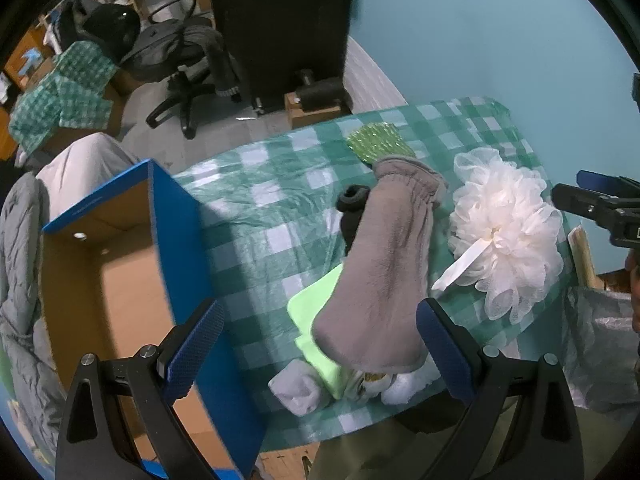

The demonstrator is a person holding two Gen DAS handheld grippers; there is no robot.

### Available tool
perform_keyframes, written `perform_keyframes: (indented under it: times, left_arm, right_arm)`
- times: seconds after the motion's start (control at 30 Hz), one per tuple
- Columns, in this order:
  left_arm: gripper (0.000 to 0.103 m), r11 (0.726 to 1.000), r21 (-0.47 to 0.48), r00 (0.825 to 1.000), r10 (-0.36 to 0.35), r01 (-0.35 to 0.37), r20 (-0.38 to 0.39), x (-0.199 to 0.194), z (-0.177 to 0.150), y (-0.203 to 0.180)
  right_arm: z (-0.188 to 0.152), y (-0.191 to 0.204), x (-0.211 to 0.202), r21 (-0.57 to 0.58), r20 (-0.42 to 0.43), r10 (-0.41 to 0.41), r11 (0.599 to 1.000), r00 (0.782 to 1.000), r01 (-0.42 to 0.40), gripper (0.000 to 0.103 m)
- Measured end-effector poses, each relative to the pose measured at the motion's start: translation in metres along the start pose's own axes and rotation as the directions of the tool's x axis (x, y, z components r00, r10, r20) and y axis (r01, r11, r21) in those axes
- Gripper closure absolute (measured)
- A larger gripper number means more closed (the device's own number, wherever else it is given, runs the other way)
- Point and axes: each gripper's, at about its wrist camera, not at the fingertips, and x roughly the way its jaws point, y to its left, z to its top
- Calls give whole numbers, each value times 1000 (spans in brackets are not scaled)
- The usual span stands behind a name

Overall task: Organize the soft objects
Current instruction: 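Grasp the grey fuzzy sock with the left tool while the right tool grasps the white bath puff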

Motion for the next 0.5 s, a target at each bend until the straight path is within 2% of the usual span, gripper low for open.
perform_keyframes:
  times: [0.23,0.5]
  left_arm:
    - [5,1000,27,999,-12,13,-42,24,5,-11]
    - [5,999,15,995,-42,43,-87,54,17,-18]
  right_arm:
    - [-4,-4,34,-15,-54,0,1000,999,-1,2]
    - [-8,-8,67,-30,-116,-7,1000,993,3,2]
